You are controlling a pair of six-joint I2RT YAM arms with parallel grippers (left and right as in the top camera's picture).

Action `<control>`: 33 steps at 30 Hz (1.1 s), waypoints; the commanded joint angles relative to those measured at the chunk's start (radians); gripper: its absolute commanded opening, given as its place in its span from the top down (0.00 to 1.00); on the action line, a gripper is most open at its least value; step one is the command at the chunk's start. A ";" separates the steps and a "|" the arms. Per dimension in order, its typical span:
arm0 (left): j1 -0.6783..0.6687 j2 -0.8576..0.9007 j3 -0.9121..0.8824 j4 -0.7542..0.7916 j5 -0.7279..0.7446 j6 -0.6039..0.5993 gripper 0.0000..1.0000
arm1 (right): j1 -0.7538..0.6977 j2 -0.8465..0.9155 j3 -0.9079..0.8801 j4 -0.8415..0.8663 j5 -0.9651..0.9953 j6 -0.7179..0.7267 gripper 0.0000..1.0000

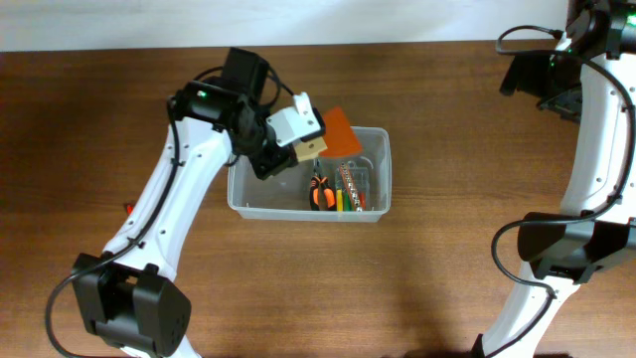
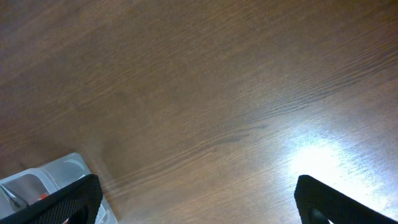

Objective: Pack container
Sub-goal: 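Carry the scraper right into the container and open the left gripper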

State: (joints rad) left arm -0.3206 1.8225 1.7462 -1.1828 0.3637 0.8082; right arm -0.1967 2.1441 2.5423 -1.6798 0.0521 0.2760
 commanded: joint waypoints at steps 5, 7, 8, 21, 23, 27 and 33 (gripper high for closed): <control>-0.004 0.024 0.014 -0.008 0.006 0.085 0.98 | 0.000 -0.008 0.007 0.000 0.005 -0.002 0.01; -0.004 0.053 0.014 -0.008 0.003 0.099 0.98 | 0.000 -0.008 0.007 0.000 0.005 -0.002 0.01; -0.004 0.068 0.014 -0.007 0.002 0.099 0.98 | 0.000 -0.008 0.007 0.000 0.005 -0.002 0.01; -0.004 0.308 0.014 -0.003 -0.020 0.098 0.98 | 0.000 -0.008 0.006 0.000 0.005 -0.002 0.01; -0.004 0.328 0.014 -0.003 -0.020 0.098 0.98 | 0.000 -0.008 0.007 0.000 0.005 -0.002 0.01; 0.000 0.360 0.014 0.021 -0.047 0.048 0.98 | 0.000 -0.008 0.007 0.000 0.005 -0.002 0.01; 0.024 0.375 0.014 0.045 -0.057 0.006 0.98 | 0.000 -0.008 0.007 0.000 0.005 -0.002 0.01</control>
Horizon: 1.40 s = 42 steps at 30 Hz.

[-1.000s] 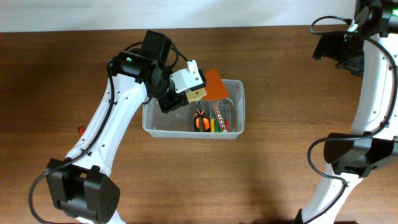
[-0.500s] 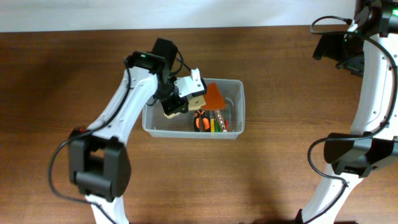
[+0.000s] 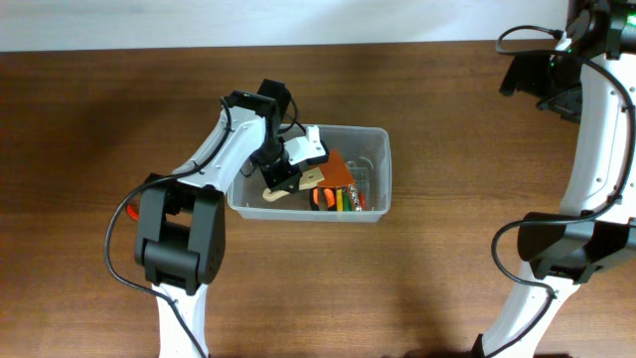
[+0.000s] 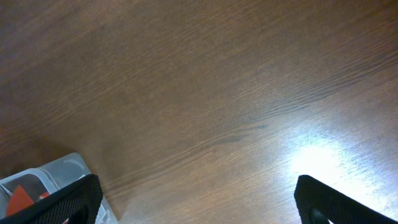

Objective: Pack container
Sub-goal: 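Carry the scraper right into the container and open the left gripper, then lift the left gripper and move it over the red-black pliers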

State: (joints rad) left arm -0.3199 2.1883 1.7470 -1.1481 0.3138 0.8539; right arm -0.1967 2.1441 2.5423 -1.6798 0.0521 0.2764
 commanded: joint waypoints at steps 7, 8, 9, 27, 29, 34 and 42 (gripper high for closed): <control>0.061 0.009 0.014 0.010 -0.003 -0.093 0.55 | 0.000 -0.008 0.007 0.000 0.005 -0.002 0.01; 0.064 0.009 0.014 0.011 -0.002 -0.102 0.53 | 0.000 -0.008 0.006 0.000 0.005 -0.002 0.01; 0.067 0.009 0.014 0.011 0.002 -0.106 0.51 | 0.000 -0.008 0.007 0.000 0.005 -0.002 0.01; 0.089 0.008 0.583 -0.293 0.056 -0.330 0.36 | 0.000 -0.008 0.007 0.000 0.005 -0.002 0.01; 0.102 0.008 0.682 -0.349 -0.031 -0.402 0.36 | 0.000 -0.008 0.007 0.000 0.005 -0.002 0.01; 0.163 0.008 0.860 -0.476 -0.239 -0.653 0.36 | 0.000 -0.008 0.007 0.000 0.005 -0.002 0.01; 0.275 -0.019 0.918 -0.540 -0.325 -0.844 0.32 | 0.000 -0.008 0.007 0.000 0.005 -0.002 0.01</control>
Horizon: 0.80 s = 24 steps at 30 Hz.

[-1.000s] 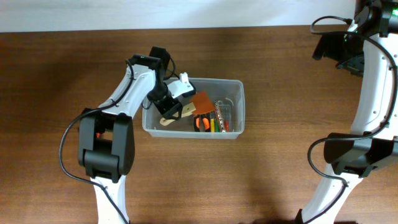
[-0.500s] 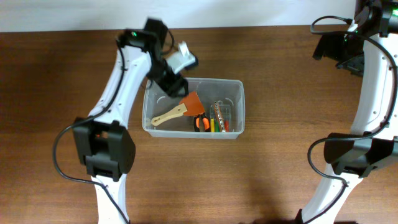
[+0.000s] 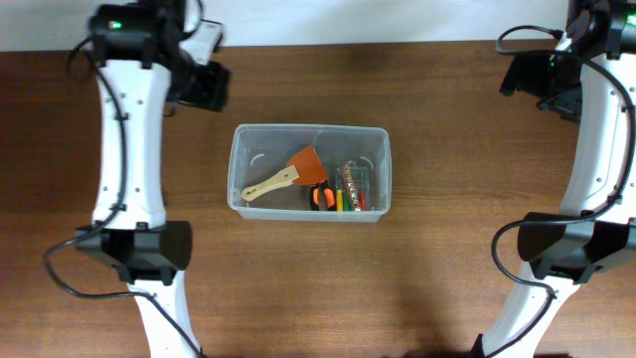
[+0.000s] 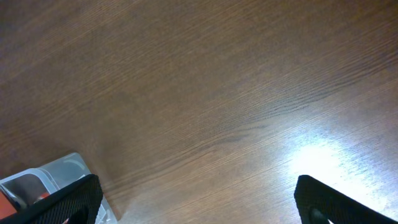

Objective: Pack container
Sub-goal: 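Lift the left gripper and move it over the red-black pliers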

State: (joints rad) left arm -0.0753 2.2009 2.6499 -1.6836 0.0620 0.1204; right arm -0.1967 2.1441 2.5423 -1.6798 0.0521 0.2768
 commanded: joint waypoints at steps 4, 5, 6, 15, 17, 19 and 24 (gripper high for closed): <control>0.061 -0.062 0.015 -0.004 -0.169 -0.110 0.30 | 0.000 -0.008 0.007 0.000 0.005 -0.003 0.01; 0.066 -0.071 0.015 -0.004 -0.179 -0.110 0.30 | 0.000 -0.008 0.007 0.000 0.005 -0.003 0.01; 0.072 -0.084 0.015 -0.004 -0.183 -0.110 0.30 | 0.000 -0.008 0.007 0.000 0.005 -0.003 0.01; 0.086 -0.237 0.015 -0.004 -0.265 -0.134 0.29 | 0.000 -0.008 0.007 0.000 0.005 -0.003 0.01; 0.088 -0.253 0.015 -0.004 -0.296 -0.135 0.29 | 0.000 -0.008 0.007 0.000 0.005 -0.003 0.01; 0.095 -0.259 0.015 -0.004 -0.298 -0.135 0.28 | 0.000 -0.008 0.007 0.000 0.005 -0.003 0.01; 0.111 -0.259 0.007 0.000 -0.295 -0.131 0.28 | 0.000 -0.008 0.007 0.000 0.005 -0.003 0.01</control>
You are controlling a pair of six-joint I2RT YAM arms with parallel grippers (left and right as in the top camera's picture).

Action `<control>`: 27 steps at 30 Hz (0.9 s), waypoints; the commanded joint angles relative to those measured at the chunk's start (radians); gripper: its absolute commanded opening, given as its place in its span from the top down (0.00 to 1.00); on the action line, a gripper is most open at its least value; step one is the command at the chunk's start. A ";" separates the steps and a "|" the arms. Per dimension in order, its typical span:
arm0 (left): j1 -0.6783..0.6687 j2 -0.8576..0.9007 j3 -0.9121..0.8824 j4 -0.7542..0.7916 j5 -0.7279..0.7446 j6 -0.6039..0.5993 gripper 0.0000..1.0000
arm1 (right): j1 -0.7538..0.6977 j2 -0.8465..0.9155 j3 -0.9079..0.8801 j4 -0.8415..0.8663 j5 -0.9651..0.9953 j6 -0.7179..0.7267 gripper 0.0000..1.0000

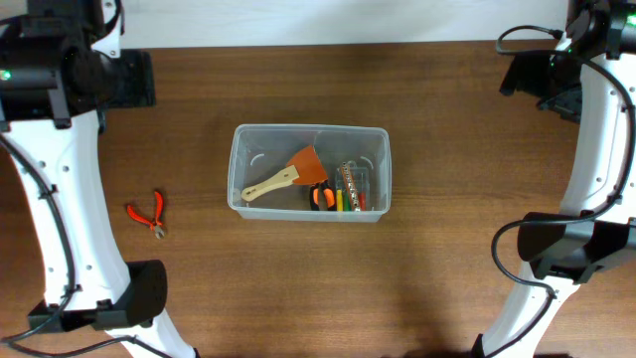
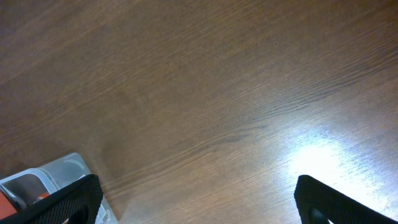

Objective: Pack container
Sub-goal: 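Lift the left gripper and move it over the red-black pliers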

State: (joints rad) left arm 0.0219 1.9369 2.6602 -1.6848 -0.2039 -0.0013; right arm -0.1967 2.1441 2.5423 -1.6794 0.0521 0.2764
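Note:
The clear plastic container (image 1: 376, 139) stands mid-table. In it lie an orange spatula with a wooden handle (image 1: 286, 176), orange-handled pliers (image 1: 320, 197) and some thin pens (image 1: 348, 189). Small red pliers (image 1: 149, 213) lie on the table to its left. My left gripper (image 1: 121, 80) is high at the back left, far from the container, and its jaws do not show. My right gripper (image 1: 542, 85) hangs at the back right; in the wrist view it (image 2: 199, 205) is open over bare wood, with a container corner (image 2: 43, 177) at lower left.
The brown wooden table (image 1: 447, 249) carries only the container and the red pliers. A white wall strip (image 1: 318, 20) runs along the back edge. Both arm bases stand at the front corners.
My left arm has moved further left, from just behind the container's left end to the back left corner. The red pliers on the table now show. The right arm has not moved.
My left gripper held the orange spatula over the container's back left edge. Then it was down inside the container with the spatula. Later the spatula lay loose in the container and the gripper was away at the back left, now further left.

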 commanded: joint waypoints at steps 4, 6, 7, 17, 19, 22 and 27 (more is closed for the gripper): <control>0.011 -0.008 -0.004 -0.003 -0.022 -0.007 0.28 | 0.000 -0.008 0.007 -0.001 0.005 -0.002 0.01; 0.012 -0.042 -0.004 -0.003 -0.015 -0.016 0.27 | 0.000 -0.008 0.007 -0.001 0.005 -0.002 0.01; 0.011 -0.058 -0.004 -0.003 -0.008 -0.020 0.27 | 0.000 -0.008 0.007 -0.001 0.005 -0.002 0.01; 0.040 -0.154 -0.045 0.002 -0.077 -0.002 0.26 | 0.000 -0.008 0.007 -0.001 0.005 -0.002 0.01; 0.061 -0.153 -0.107 0.019 -0.069 0.014 0.25 | 0.000 -0.008 0.007 -0.001 0.005 -0.002 0.01; 0.069 -0.158 -0.240 0.095 -0.034 0.044 0.25 | 0.000 -0.008 0.007 -0.001 0.005 -0.002 0.01; 0.069 -0.203 -0.527 0.297 0.010 0.055 0.25 | 0.000 -0.008 0.007 -0.001 0.005 -0.002 0.01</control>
State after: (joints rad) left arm 0.0891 1.7477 2.2650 -1.4429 -0.2276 0.0265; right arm -0.1967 2.1441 2.5423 -1.6798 0.0521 0.2760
